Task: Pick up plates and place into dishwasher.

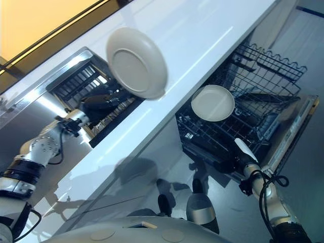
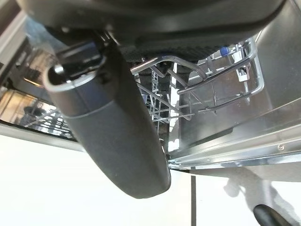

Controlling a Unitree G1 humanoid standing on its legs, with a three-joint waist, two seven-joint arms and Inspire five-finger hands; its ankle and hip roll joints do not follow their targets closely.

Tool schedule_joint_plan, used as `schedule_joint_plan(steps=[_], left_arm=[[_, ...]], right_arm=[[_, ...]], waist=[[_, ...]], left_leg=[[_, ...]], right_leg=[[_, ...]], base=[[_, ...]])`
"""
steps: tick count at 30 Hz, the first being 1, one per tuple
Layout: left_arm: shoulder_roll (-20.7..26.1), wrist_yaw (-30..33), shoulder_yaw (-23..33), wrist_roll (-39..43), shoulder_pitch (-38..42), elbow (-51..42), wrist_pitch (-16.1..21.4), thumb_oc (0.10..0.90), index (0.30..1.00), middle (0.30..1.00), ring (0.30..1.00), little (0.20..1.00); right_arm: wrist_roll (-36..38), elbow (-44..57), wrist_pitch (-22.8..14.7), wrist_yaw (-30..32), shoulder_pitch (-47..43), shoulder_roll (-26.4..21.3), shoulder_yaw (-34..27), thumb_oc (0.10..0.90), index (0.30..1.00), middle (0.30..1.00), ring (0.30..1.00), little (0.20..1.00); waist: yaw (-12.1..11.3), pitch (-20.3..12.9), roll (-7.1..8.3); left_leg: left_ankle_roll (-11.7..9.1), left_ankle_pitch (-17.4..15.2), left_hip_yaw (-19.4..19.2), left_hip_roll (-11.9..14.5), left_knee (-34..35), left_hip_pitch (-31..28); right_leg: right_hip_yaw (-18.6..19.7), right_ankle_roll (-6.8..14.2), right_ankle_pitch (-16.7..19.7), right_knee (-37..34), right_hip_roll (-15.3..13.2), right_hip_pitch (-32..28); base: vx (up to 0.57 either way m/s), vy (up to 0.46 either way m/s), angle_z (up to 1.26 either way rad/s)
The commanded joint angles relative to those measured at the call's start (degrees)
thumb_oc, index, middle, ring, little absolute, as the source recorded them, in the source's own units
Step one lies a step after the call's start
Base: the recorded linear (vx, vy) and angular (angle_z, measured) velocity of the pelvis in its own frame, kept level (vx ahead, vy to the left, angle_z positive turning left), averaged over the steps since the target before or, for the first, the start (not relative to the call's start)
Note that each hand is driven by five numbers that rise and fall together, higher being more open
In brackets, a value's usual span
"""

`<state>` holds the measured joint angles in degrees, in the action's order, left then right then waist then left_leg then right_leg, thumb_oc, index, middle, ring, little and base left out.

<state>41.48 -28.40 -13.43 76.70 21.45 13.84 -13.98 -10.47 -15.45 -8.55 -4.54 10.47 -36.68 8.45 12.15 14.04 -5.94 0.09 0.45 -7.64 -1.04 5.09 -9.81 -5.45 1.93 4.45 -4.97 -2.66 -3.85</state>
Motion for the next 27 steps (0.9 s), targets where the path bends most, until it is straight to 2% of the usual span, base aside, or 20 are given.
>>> schedule_joint_plan(steps=[1, 6, 9, 11, 15, 20, 23, 27], left_arm=[[-0.5, -2.1, 2.7, 0.5, 8.2, -0.9, 2.8, 0.100, 0.300, 0.300, 0.300, 0.200], [-1.6, 4.3, 6.6, -3.0, 4.3, 1.3, 1.0, 0.100, 0.300, 0.300, 0.300, 0.200], [-2.4, 3.2, 8.8, -7.8, 2.0, 2.8, 1.4, 0.100, 0.300, 0.300, 0.300, 0.200], [-2.7, 3.4, 9.7, -9.0, 1.0, 2.3, 1.8, 0.100, 0.300, 0.300, 0.300, 0.200], [-2.7, 8.9, 12.0, -10.0, -0.4, 2.1, 4.3, 0.100, 0.300, 0.300, 0.300, 0.200], [-3.0, 9.3, 14.7, -10.5, -3.3, 0.4, 6.0, 0.100, 0.300, 0.300, 0.300, 0.200], [-3.0, 13.0, 15.7, -13.7, -5.0, -0.6, 9.3, 0.100, 0.300, 0.300, 0.300, 0.200], [-2.3, 22.7, 18.3, -26.1, -7.5, -1.7, 19.1, 0.100, 0.300, 0.300, 0.300, 0.200]], right_arm=[[-0.7, 6.0, -2.9, -3.0, 2.3, 1.9, 5.9, 0.800, 0.900, 0.900, 0.900, 0.900], [-1.2, 6.1, -3.7, -3.3, 3.1, 2.6, 5.4, 0.800, 0.900, 0.900, 0.900, 0.900], [-1.3, 6.2, -3.9, -3.5, 3.4, 2.9, 5.0, 0.800, 0.900, 0.900, 0.900, 0.900], [-1.5, 6.2, -4.1, -3.5, 3.5, 3.1, 4.9, 0.800, 0.900, 0.900, 0.900, 0.900], [-1.3, 6.3, -4.3, -3.2, 3.4, 3.3, 4.8, 0.800, 0.900, 0.900, 0.900, 0.900], [-0.5, 7.7, -5.0, -2.7, 4.0, 3.4, 3.6, 0.800, 0.900, 0.900, 0.900, 0.900], [1.3, 10.3, -6.2, -0.5, 4.4, 3.2, 2.3, 0.800, 0.900, 0.900, 0.900, 0.900], [5.8, 17.1, -7.1, 3.9, 4.0, 3.1, -1.9, 0.800, 0.900, 0.900, 0.900, 0.900]], waist=[[0.5, -4.0, 0.42], [-0.4, -4.5, 1.06], [-1.2, -4.9, 1.44], [-1.5, -5.1, 1.64], [-2.1, -5.4, 2.18], [-2.6, -5.5, 2.60], [-2.7, -5.3, 2.77], [-2.8, -5.2, 3.04]], left_leg=[[1.0, -4.7, -0.4, -4.7, -3.9, 3.2], [1.0, -4.6, 0.1, -4.6, -3.5, 2.7], [1.0, -4.4, 0.4, -4.5, -3.4, 2.7], [1.1, -4.3, 0.4, -4.5, -3.2, 2.6], [1.1, -4.3, 0.4, -4.2, -2.9, 2.4], [1.2, -4.1, 0.3, -4.0, -2.5, 2.3], [1.2, -4.1, 0.2, -3.8, -2.5, 2.1], [1.4, -4.1, 0.1, -3.6, -2.4, 2.2]], right_leg=[[0.5, 3.1, -10.5, 10.7, 1.9, 2.2], [0.3, 3.2, -10.6, 10.2, 2.1, 1.3], [0.0, 3.2, -10.4, 9.8, 2.2, 1.0], [-0.1, 3.2, -10.4, 9.7, 2.3, 0.8], [-0.1, 3.3, -10.4, 9.4, 2.3, 0.5], [0.0, 3.4, -10.1, 9.0, 2.4, 0.4], [0.0, 3.5, -10.0, 9.0, 2.4, 0.3], [0.3, 3.5, -10.1, 9.0, 2.4, 0.4]], base=[[-0.03, 0.006, -0.05], [-0.01, 0.002, -0.04], [0.00, 0.000, 0.00], [0.00, 0.000, 0.00], [0.00, 0.000, 0.00], [-0.03, -0.001, -0.01], [-0.04, 0.005, -0.01], [-0.06, -0.002, -0.02]])
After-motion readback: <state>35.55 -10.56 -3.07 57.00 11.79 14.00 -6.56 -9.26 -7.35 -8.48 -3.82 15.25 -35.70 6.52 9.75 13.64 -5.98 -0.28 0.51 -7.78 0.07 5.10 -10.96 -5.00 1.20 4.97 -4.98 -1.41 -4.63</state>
